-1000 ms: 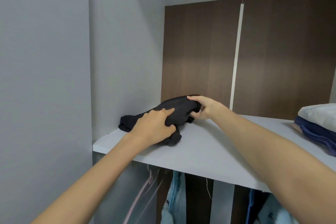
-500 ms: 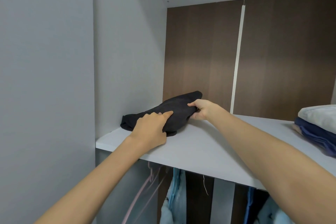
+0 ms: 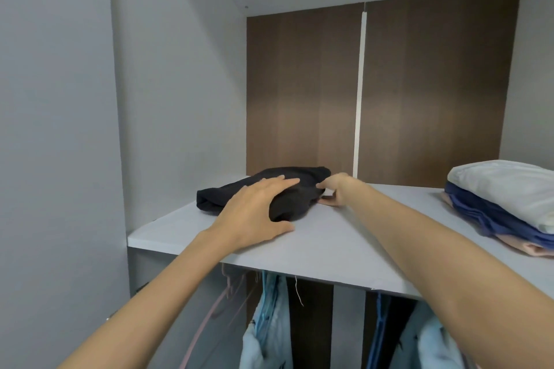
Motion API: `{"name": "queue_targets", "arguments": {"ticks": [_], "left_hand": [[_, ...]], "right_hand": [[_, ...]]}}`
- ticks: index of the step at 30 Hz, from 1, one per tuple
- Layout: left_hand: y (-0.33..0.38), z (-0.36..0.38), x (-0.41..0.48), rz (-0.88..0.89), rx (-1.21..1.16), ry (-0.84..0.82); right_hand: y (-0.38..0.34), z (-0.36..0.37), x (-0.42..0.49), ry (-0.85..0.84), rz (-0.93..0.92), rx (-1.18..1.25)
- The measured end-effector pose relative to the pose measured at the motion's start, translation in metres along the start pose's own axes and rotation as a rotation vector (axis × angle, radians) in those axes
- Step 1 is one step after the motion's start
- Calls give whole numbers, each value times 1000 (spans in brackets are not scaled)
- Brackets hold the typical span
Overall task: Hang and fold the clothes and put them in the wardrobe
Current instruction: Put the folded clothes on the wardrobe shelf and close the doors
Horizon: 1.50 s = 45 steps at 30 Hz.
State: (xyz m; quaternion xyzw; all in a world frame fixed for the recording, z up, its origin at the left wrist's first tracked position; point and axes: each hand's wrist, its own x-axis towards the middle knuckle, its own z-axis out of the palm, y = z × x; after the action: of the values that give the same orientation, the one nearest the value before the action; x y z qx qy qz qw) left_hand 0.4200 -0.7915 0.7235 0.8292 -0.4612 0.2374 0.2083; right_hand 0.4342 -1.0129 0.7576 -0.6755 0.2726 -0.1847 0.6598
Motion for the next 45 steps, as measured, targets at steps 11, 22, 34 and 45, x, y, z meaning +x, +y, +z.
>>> {"name": "queue_targets", "arguments": {"ticks": [11, 22, 34, 45], "left_hand": [[-28, -9, -6, -99, -133, 32], [-56, -19, 13, -15, 328, -266], [-80, -27, 19, -338, -342, 44], [-85, 7, 41, -696, 73, -374]], "right_hand": [[-5, 33, 1, -327, 189, 90], [-5, 80, 23, -461, 102, 132], [-15, 88, 40, -42, -687, -873], [10, 103, 80, -306, -279, -1050]]}}
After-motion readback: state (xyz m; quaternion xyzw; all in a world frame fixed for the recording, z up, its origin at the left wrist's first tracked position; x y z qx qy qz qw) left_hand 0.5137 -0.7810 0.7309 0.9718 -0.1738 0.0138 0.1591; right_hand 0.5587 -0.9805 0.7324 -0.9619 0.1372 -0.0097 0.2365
